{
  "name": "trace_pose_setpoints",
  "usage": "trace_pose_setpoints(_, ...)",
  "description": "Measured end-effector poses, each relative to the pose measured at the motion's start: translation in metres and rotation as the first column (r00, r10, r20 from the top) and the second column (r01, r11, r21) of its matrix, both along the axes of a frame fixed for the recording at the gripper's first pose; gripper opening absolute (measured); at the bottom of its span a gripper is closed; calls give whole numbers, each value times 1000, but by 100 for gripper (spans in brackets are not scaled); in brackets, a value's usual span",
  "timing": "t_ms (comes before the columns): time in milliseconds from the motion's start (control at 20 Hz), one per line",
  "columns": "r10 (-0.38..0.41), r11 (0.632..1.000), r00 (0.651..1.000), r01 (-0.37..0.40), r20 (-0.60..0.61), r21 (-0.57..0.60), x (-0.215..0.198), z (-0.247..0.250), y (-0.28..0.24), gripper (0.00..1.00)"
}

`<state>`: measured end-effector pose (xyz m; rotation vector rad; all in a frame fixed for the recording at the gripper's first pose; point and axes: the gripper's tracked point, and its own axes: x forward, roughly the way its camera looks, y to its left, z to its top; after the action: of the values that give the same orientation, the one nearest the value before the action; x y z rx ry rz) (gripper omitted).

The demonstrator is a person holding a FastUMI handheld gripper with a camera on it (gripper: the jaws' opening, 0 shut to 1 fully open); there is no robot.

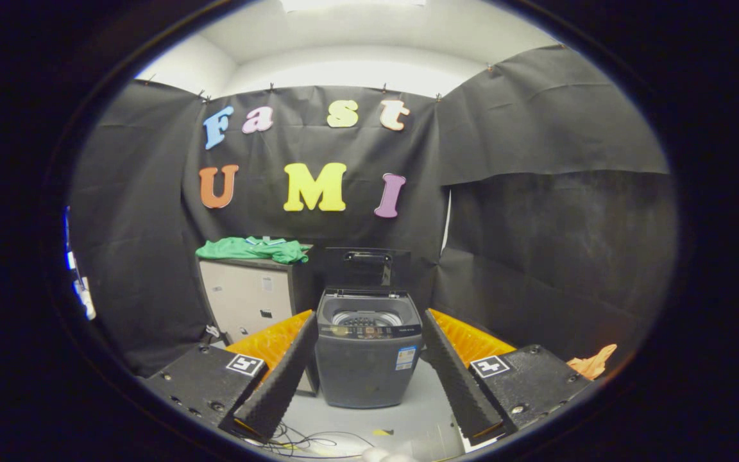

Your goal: Put the clothes into the washing machine and then close the washing machine lid.

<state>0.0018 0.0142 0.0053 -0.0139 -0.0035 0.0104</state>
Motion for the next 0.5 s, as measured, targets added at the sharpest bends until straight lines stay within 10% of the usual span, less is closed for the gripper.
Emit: trace_pose_setpoints(500, -19, 999, 1000, 19, -5, 27, 30, 16, -1, 100)
